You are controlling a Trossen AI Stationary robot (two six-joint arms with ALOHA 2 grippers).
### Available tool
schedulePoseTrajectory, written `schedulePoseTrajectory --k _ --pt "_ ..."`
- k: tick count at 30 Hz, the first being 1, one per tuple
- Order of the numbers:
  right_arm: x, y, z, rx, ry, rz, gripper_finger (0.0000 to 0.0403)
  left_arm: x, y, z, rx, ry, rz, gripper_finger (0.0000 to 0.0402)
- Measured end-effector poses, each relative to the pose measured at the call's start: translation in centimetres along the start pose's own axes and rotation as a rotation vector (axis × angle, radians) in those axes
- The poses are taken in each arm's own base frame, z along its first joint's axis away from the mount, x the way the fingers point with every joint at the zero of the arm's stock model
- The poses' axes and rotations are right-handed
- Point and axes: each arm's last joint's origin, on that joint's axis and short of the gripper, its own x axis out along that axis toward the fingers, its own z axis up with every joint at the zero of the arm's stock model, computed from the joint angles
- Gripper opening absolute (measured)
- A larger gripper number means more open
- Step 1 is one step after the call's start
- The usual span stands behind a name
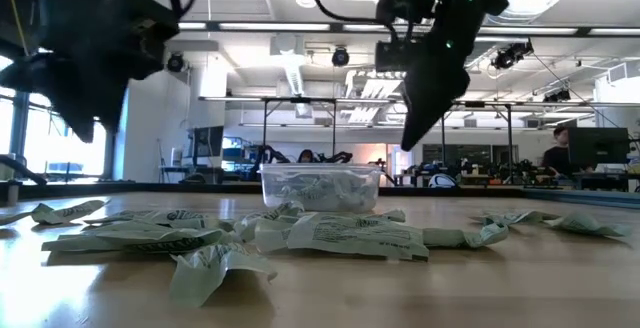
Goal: Pick and place Stevia / Truvia into bins
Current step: Put the stevia packet into the transparent container
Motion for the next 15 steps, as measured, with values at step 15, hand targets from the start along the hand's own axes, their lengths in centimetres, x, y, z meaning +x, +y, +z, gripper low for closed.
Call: schedulePoseTrajectory --k 15 --pt "0.6 1.3 -1.2 -0.053 0.029 -0.01 0.0296 4.9 -2.3 -3.9 -0.133 -0.001 0.17 0.0242"
